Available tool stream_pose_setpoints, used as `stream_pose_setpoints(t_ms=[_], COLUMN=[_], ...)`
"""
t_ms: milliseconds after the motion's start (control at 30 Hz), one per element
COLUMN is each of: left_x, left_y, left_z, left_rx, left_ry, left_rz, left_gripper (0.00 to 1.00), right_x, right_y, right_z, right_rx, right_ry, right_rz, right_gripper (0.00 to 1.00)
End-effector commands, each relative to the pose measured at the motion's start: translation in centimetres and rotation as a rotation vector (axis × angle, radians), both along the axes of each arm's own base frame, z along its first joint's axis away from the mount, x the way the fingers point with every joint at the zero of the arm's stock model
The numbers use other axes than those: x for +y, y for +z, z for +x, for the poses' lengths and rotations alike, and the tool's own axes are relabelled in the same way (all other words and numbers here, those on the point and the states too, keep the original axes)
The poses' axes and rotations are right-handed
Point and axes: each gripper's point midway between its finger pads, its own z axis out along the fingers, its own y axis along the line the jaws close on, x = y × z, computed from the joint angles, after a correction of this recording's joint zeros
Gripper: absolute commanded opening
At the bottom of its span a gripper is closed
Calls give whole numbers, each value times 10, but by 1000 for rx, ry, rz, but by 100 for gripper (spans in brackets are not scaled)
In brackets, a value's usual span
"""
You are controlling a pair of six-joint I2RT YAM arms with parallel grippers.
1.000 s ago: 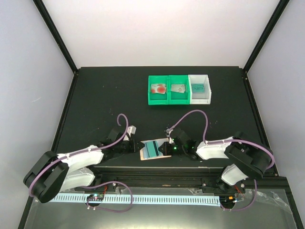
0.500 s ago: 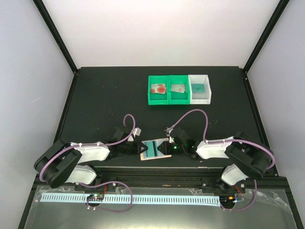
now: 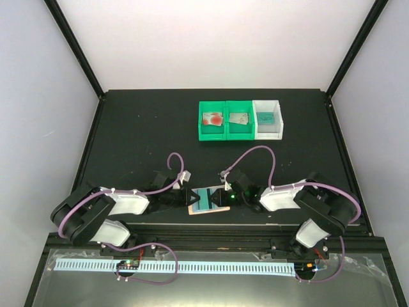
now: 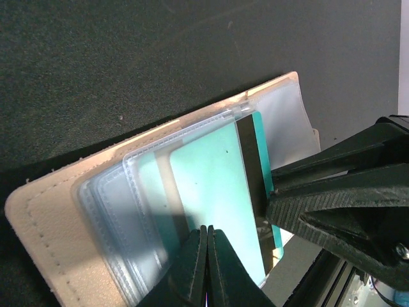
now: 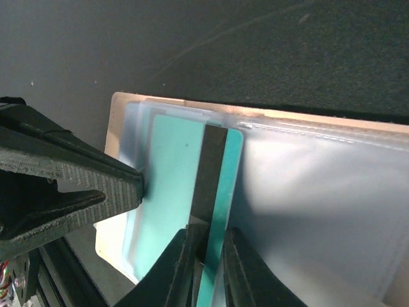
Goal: Take the credit cards out of the card holder
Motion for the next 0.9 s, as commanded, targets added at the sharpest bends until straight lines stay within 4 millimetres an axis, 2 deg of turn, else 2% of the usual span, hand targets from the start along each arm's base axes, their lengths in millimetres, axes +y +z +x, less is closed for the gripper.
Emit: stream_pose_setpoints(t_ms=[0,167,367,700,867], left_x=[11,14,14,13,11], left_y=[-17,-17,-15,-12,-1], left_z=[-8,-6,-1,3,7], left_rx=[33,15,-6,-28,-53], left_ry=[10,12,8,12,10], left_rz=[63,85,108,109,96], left_gripper=[2,2,2,2,2], right_x=[2,-1,-10,-19,-24], right_y=[-2,1,12,17,21], right_z=[3,3,8,10,11], right_rx=[1,-7,-31,-51,-60], right_ry=[1,-10,-42,-36,-29], right_rz=[11,23,36,20,-4], right_gripper=[13,1,1,1,1])
